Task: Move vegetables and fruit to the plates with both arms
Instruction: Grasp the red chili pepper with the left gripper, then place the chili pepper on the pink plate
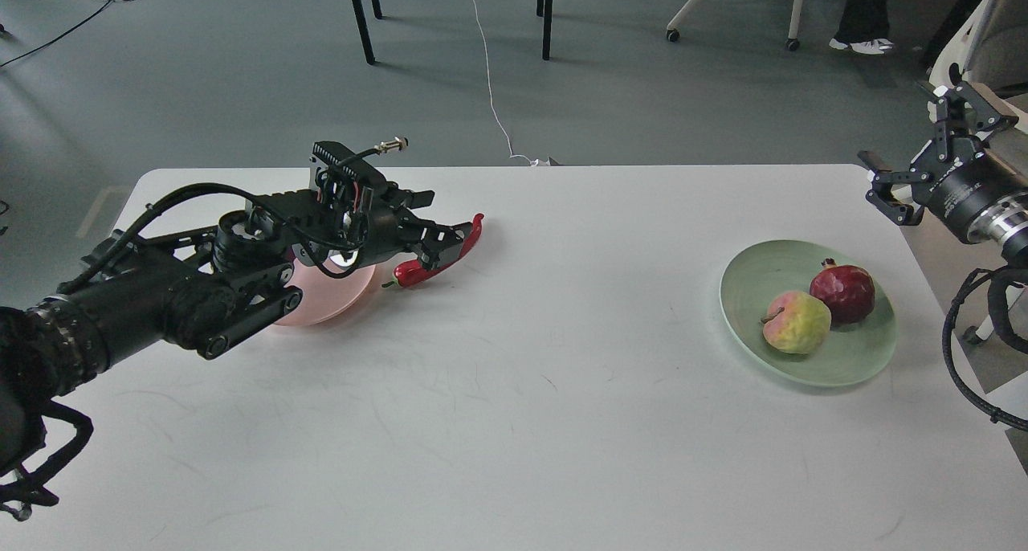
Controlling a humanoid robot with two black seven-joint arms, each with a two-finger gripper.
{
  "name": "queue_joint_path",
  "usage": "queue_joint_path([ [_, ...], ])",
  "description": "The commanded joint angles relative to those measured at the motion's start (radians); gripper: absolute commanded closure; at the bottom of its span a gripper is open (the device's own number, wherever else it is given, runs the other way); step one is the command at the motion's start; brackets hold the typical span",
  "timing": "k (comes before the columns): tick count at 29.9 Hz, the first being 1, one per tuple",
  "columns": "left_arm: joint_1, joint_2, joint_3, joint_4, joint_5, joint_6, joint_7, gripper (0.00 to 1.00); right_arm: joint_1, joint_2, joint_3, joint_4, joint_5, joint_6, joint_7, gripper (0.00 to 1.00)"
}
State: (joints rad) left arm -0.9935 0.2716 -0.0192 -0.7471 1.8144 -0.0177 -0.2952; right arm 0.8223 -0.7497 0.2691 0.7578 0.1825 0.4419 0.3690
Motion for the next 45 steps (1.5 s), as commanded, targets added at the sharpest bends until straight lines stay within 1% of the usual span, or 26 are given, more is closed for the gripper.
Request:
queue_joint_path([
  [1,0.018,-0.063,0.025,0.066,-0.001,0.011,0.004,0.24,0.000,0.001,0.018,0.003,0.000,0.003,0.001,0.02],
  [4,0.016,-0.087,0.027,0.135,-0.001,0.035,0.004,0.24,0.000,0.006,0.038,0.003,0.000,0.003,0.001,0.02],
  [8,0.018,-0.089,0.028,0.184,0.000,0.035,0.002,0.24,-0.002,0.015,0.048,0.008,0.002,0.000,0.002,0.02],
  [11,0.019,-0.100,0.065,0.221,-0.001,0.036,-0.001,0.28,-0.002,0.032,0.050,0.008,0.002,-0.002,0.004,0.02],
  [14,0.018,-0.101,0.122,0.242,-0.010,0.039,-0.002,0.38,-0.002,0.036,0.053,0.008,0.002,-0.002,0.004,0.02],
  [17,0.018,-0.103,0.130,0.245,-0.012,0.039,-0.004,0.44,-0.002,0.038,0.053,0.008,0.002,-0.002,0.002,0.02],
  [20,0.022,-0.106,0.134,0.252,-0.009,0.039,0.001,0.54,-0.002,0.038,0.053,0.008,0.002,-0.002,0.004,0.02],
  [24,0.024,-0.120,0.134,0.267,-0.013,0.030,-0.004,0.80,-0.002,0.039,0.053,0.011,0.002,-0.003,0.004,0.02],
  [25,0.023,-0.121,0.134,0.265,-0.016,0.027,-0.005,0.84,-0.002,0.039,0.055,0.011,0.002,-0.003,0.004,0.02],
  [26,0.019,-0.123,0.133,0.264,-0.018,0.025,-0.008,0.86,-0.002,0.038,0.055,0.011,0.002,-0.003,0.004,0.02],
  [28,0.018,-0.135,0.125,0.255,-0.026,0.027,-0.012,0.88,-0.002,0.036,0.055,0.009,0.002,-0.002,0.004,0.02],
  [30,0.015,-0.131,0.116,0.230,-0.073,0.030,-0.019,0.88,-0.002,0.035,0.055,0.009,0.002,-0.002,0.004,0.02],
  [32,0.006,-0.115,0.108,0.157,-0.177,0.033,-0.041,0.88,-0.002,0.033,0.055,0.011,0.002,-0.002,0.004,0.02],
  [33,0.000,-0.102,0.102,0.109,-0.241,0.033,-0.044,0.88,-0.002,0.033,0.055,0.009,0.002,-0.002,0.004,0.02],
  [35,-0.037,-0.040,0.100,0.008,-0.355,0.031,-0.036,0.88,-0.002,0.033,0.055,0.009,0.002,-0.002,0.004,0.02],
  [38,-0.082,0.055,0.104,-0.121,-0.414,0.030,-0.033,0.88,-0.002,0.033,0.056,0.009,0.002,0.000,0.004,0.02],
  [40,-0.093,0.141,0.110,-0.165,-0.409,0.030,-0.033,0.88,-0.002,0.032,0.059,0.009,0.002,0.000,0.004,0.02],
  [42,-0.093,0.228,0.119,-0.185,-0.392,0.024,-0.036,0.87,-0.002,0.030,0.062,0.008,0.002,0.001,0.004,0.02],
  [45,-0.077,0.326,0.140,-0.199,-0.327,0.007,-0.042,0.87,-0.002,0.035,0.062,0.006,0.002,0.001,0.004,0.02],
])
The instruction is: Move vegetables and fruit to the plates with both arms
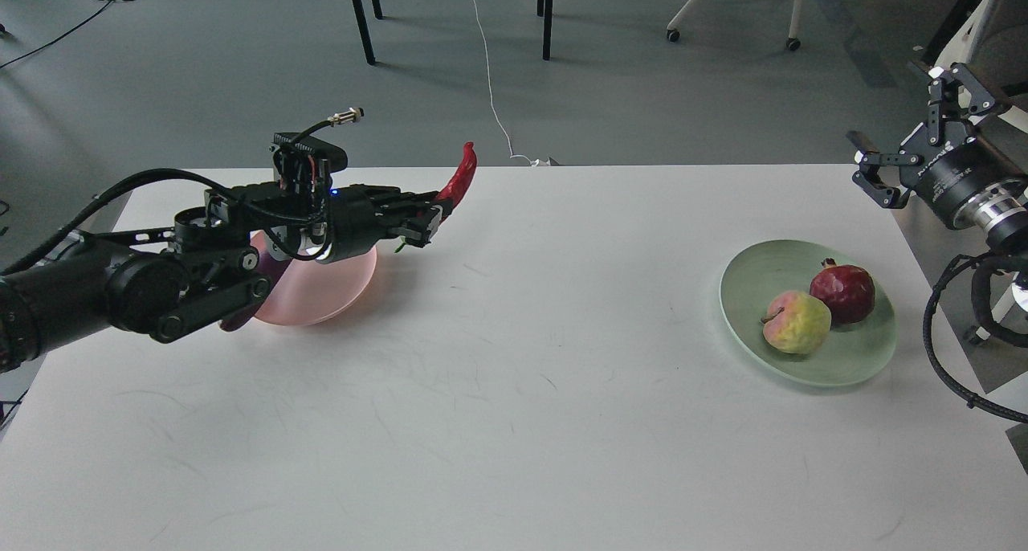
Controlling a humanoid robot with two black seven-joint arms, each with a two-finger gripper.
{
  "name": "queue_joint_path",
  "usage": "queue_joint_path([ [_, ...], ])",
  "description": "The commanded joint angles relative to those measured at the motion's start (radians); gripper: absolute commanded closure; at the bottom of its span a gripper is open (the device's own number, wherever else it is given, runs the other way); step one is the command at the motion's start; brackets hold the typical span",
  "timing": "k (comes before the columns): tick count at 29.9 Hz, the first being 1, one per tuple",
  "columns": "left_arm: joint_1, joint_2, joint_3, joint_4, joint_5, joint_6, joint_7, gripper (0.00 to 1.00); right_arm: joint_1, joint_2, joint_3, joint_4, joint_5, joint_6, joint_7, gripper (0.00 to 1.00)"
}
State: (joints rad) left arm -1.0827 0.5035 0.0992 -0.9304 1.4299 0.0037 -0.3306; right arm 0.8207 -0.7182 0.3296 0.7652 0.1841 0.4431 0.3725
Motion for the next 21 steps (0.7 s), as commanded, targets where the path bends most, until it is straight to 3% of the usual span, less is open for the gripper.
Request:
queue_joint_path([
  [1,0.018,0.121,0.045,-0.016,0.088,-0.016,-0.008,0.87,-0.001,0.005,0.002,-0.003,0.000,0.000,0.000,0.02],
  [7,0.084,0.197,0.080,-0.016,0.196,-0.010,-0.011,0.86,-0.002,0.023,0.002,0.000,0.000,-0.004,0.000,0.02],
  [9,0.099,0.199,0.079,-0.016,0.193,-0.010,-0.007,0.81,-0.002,0.023,0.002,0.002,-0.002,-0.004,-0.001,0.02],
  [13,0.106,0.193,0.063,-0.016,0.169,-0.010,-0.010,0.29,0.000,0.019,0.000,0.003,0.000,-0.001,-0.003,0.01],
  [14,0.107,0.191,0.057,-0.016,0.156,-0.008,-0.010,0.23,0.002,0.016,0.000,0.005,-0.001,0.002,-0.004,0.01],
  [21,0.102,0.207,0.005,-0.015,0.009,-0.011,-0.016,0.12,0.003,0.009,0.065,-0.006,-0.001,0.011,-0.004,0.01],
])
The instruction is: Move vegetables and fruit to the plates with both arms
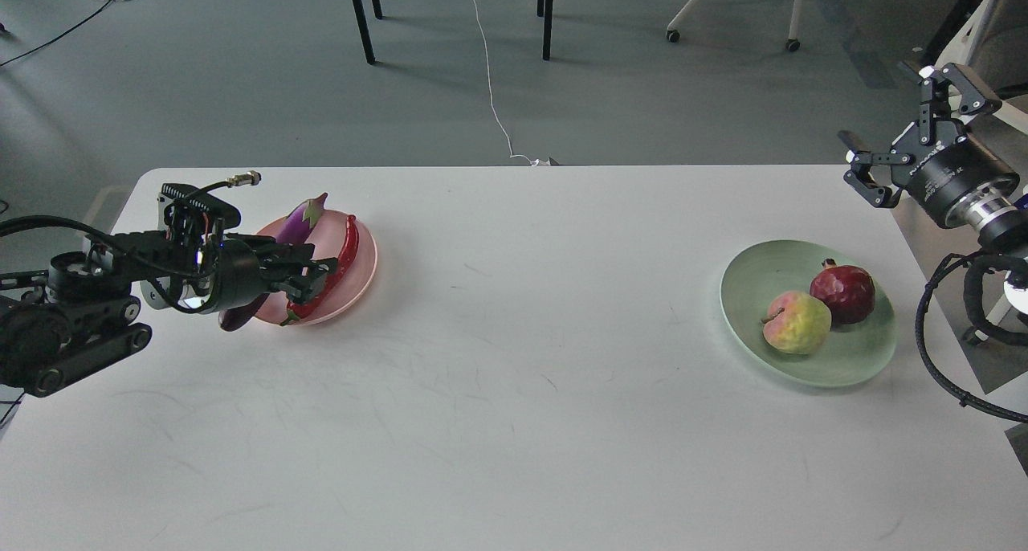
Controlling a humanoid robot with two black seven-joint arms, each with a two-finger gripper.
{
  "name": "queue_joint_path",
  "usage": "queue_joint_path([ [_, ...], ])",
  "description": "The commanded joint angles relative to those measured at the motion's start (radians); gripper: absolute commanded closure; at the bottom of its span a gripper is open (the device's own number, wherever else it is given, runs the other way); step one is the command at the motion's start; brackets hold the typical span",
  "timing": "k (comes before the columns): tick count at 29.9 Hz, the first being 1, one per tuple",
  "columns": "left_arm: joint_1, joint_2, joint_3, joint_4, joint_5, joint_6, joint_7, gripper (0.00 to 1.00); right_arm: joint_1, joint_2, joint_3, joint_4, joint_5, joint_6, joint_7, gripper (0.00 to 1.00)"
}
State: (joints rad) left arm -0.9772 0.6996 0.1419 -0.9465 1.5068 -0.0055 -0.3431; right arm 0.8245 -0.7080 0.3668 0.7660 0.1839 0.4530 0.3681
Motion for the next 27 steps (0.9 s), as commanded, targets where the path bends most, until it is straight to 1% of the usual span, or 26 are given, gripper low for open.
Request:
queue_joint_path([
  [1,-0.003,0.015,-0.062,0.002,-0.095,-0.004,-0.004,0.12,-0.002,0.001,0.032,-0.008,-0.001,0.001,0.000,0.01],
  [3,-0.008,0.020,-0.122,0.005,-0.167,-0.007,-0.016,0.07,0.002,0.002,0.044,-0.008,-0.001,-0.007,0.002,0.01],
  [5,-0.008,0.018,-0.212,0.005,-0.273,-0.008,-0.031,0.03,0.007,0.010,0.067,-0.013,-0.001,-0.019,0.002,0.01],
  [8,-0.003,0.000,-0.355,0.005,-0.463,-0.031,-0.050,0.02,0.008,0.012,0.125,-0.014,-0.001,-0.040,0.002,0.01],
  [12,-0.014,-0.077,-0.439,0.008,-0.650,-0.112,-0.045,0.02,0.016,0.012,0.202,-0.022,-0.001,-0.047,0.002,0.01],
  [15,-0.011,-0.118,-0.516,0.015,-0.794,-0.117,-0.048,0.02,0.016,0.008,0.254,-0.022,0.002,-0.047,0.000,0.01],
  [17,-0.003,-0.153,-0.582,0.041,-0.913,-0.125,-0.042,0.02,0.015,0.013,0.299,-0.024,0.009,-0.047,0.000,0.03],
  [19,-0.003,-0.205,-0.616,0.107,-1.029,-0.131,-0.040,0.02,0.012,0.016,0.348,-0.024,0.012,-0.045,0.002,0.03],
  [22,-0.002,-0.264,-0.622,0.199,-1.218,-0.177,-0.040,0.02,0.010,0.030,0.392,-0.025,0.012,-0.042,0.000,0.02],
  [24,0.000,-0.275,-0.624,0.239,-1.339,-0.223,-0.040,0.02,0.010,0.036,0.399,-0.024,0.012,-0.039,-0.003,0.02],
  [27,0.002,-0.282,-0.625,0.288,-1.519,-0.258,-0.040,0.02,0.005,0.080,0.429,-0.031,0.017,-0.043,-0.008,0.02],
])
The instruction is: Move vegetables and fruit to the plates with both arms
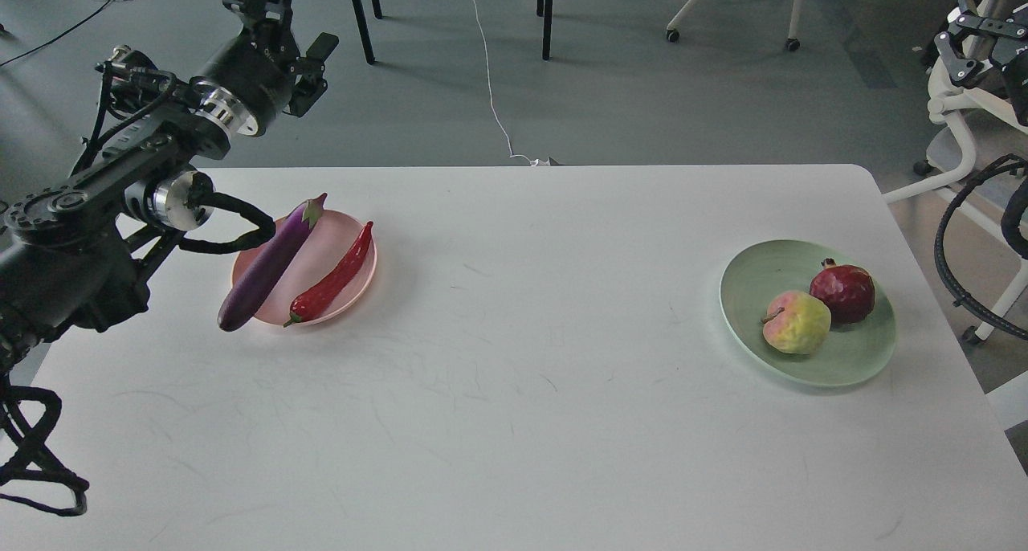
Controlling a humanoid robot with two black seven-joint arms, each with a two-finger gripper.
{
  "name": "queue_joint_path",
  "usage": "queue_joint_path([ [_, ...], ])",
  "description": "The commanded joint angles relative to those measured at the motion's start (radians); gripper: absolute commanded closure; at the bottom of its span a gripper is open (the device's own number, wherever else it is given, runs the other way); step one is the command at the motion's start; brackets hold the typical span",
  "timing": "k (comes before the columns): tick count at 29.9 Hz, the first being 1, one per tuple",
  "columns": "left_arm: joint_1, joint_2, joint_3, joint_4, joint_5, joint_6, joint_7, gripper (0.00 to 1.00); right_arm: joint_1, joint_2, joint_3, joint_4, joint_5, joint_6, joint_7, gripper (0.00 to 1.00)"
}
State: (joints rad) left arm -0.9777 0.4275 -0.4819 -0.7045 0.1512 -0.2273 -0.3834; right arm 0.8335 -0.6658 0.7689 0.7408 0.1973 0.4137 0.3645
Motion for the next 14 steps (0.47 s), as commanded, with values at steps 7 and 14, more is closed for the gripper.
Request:
queue_joint_path([
  [7,0.031,-0.070,-0.001,0.177,-0.337,-0.118,0.001,0.02,0.006,0.308,0.093,-0.138,0.060,-0.064,-0.029,0.01],
  [14,0.063,-0.102,-0.001,0.203,-0.340,-0.185,-0.009,0.02,0.007,0.310,0.090,-0.141,0.057,-0.047,-0.026,0.01],
])
